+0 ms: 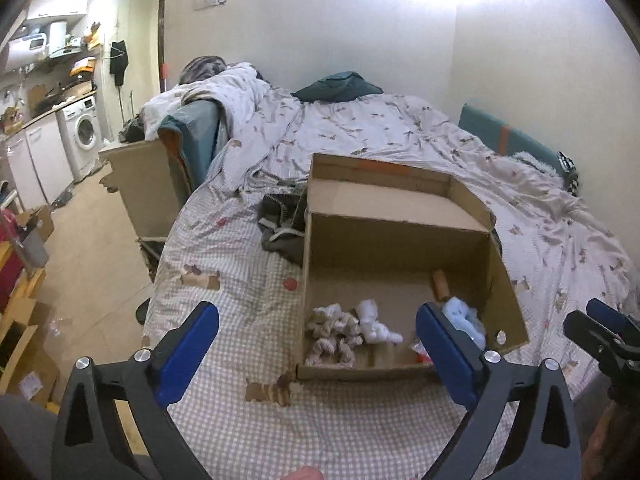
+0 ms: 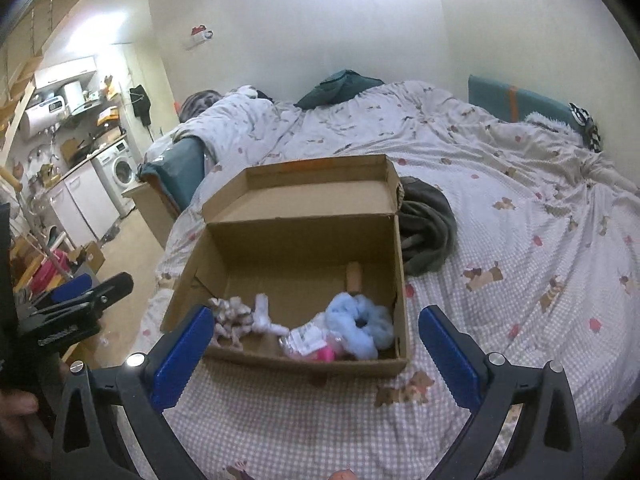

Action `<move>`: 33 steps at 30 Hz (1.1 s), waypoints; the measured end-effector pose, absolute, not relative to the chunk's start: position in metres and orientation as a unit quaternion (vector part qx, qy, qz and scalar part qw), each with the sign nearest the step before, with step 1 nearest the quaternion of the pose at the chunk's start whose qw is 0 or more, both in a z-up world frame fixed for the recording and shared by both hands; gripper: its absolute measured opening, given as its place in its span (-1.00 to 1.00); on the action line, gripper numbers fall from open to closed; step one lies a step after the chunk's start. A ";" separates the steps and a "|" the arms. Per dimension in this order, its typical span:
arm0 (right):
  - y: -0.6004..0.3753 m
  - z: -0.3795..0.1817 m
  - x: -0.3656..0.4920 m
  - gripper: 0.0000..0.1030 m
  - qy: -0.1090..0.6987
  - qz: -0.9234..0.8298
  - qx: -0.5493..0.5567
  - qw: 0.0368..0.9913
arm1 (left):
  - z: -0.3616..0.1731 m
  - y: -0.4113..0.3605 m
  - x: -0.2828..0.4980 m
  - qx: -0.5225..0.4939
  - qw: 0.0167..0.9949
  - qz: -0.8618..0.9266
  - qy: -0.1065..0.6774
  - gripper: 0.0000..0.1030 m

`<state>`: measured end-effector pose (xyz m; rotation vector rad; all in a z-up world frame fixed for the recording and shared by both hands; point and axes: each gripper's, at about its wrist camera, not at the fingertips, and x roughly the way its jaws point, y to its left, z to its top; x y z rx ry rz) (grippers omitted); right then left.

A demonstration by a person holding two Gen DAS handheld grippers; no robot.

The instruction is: Organize soft objects

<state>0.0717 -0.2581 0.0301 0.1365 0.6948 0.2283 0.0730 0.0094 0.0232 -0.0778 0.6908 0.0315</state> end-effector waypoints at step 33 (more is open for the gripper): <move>-0.247 0.008 0.076 1.00 0.346 0.096 0.054 0.932 | 0.000 -0.006 0.068 -0.043 0.937 0.006 0.347 0.99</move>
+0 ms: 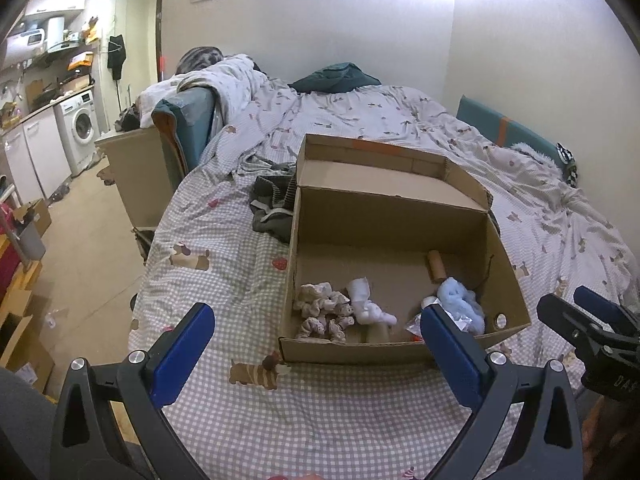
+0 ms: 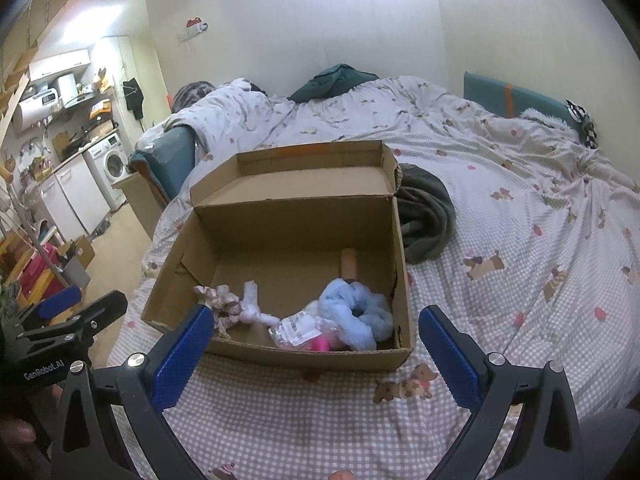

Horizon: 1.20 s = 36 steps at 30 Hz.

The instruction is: Organize soft objects

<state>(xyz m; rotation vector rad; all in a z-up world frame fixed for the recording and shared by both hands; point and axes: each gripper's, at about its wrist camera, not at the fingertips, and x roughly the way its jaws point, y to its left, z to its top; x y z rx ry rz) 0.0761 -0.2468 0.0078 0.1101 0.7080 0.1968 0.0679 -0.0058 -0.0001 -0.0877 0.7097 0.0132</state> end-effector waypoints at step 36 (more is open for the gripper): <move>-0.246 0.006 0.076 1.00 0.347 0.093 0.050 0.932 | -0.002 -0.007 0.067 -0.043 0.936 0.002 0.349 0.99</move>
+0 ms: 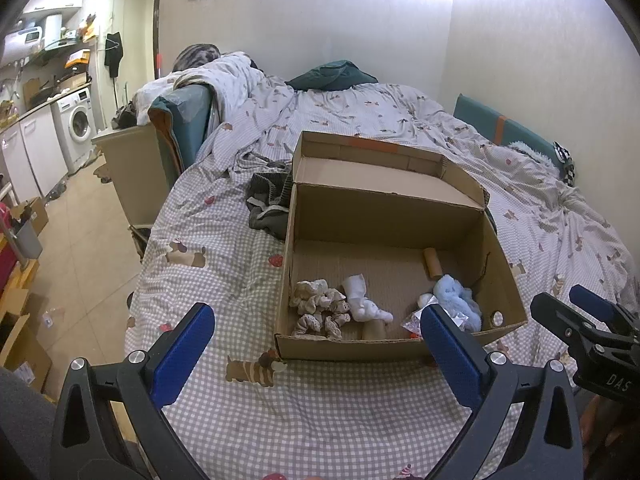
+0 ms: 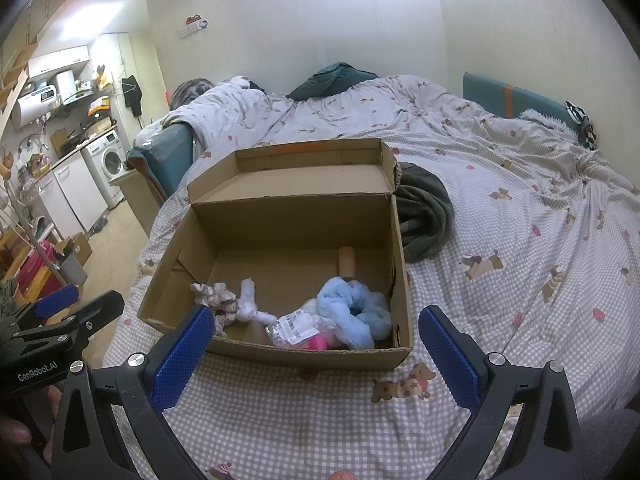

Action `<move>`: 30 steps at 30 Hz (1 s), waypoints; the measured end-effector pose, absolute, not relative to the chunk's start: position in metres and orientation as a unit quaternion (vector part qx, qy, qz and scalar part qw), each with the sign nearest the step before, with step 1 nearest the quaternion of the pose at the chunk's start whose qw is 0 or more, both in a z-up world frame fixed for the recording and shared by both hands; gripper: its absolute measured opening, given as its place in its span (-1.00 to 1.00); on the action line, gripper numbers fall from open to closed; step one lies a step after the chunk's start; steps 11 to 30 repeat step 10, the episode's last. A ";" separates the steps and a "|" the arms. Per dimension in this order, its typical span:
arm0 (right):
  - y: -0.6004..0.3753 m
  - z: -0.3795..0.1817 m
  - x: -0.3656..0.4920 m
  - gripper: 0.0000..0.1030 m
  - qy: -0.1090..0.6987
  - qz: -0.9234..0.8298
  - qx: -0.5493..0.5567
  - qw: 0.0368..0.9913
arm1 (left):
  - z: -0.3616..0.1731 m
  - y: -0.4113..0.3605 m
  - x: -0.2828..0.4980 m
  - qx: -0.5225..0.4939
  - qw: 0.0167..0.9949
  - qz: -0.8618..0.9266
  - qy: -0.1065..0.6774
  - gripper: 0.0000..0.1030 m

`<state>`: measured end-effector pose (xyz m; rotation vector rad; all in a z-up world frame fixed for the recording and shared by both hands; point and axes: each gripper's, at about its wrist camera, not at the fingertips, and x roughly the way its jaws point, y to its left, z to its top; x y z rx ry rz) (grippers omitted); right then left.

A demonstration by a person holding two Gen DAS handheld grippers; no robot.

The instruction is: Organize soft objects

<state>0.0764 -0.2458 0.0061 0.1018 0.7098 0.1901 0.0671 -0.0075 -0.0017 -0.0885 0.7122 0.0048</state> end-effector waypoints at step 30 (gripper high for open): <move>-0.246 0.006 0.076 1.00 0.347 0.092 0.050 0.932 | -0.001 -0.009 0.067 -0.044 0.936 0.000 0.349 0.99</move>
